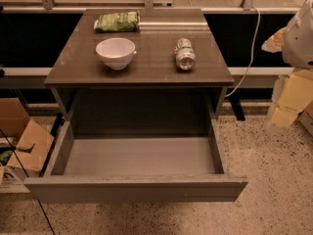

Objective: Place 7up can into top drawer

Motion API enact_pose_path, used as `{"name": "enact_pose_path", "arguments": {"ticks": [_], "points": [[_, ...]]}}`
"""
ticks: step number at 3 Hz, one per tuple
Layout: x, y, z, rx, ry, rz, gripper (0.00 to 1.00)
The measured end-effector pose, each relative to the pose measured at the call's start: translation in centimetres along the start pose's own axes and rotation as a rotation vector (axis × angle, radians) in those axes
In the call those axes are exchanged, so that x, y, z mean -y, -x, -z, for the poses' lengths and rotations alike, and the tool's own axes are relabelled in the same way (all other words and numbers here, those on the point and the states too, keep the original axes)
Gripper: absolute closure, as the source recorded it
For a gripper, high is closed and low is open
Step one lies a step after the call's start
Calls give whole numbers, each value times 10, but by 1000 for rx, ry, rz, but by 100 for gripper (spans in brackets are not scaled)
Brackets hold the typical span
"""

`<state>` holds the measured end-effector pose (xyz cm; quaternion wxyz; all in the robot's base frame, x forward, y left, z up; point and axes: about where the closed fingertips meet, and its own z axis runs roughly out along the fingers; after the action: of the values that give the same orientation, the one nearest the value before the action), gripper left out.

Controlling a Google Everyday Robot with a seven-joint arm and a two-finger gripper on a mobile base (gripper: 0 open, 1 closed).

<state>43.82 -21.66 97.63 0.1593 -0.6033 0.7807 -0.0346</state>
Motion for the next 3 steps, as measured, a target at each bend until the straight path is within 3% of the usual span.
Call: {"name": "enact_pose_path", "arguments": {"ticks": [1, 2, 3], "points": [[1, 1, 0, 4, -6, 0, 0], [15, 5, -28, 54, 6, -47, 0], [46, 20, -66, 107, 2, -73, 0]]}}
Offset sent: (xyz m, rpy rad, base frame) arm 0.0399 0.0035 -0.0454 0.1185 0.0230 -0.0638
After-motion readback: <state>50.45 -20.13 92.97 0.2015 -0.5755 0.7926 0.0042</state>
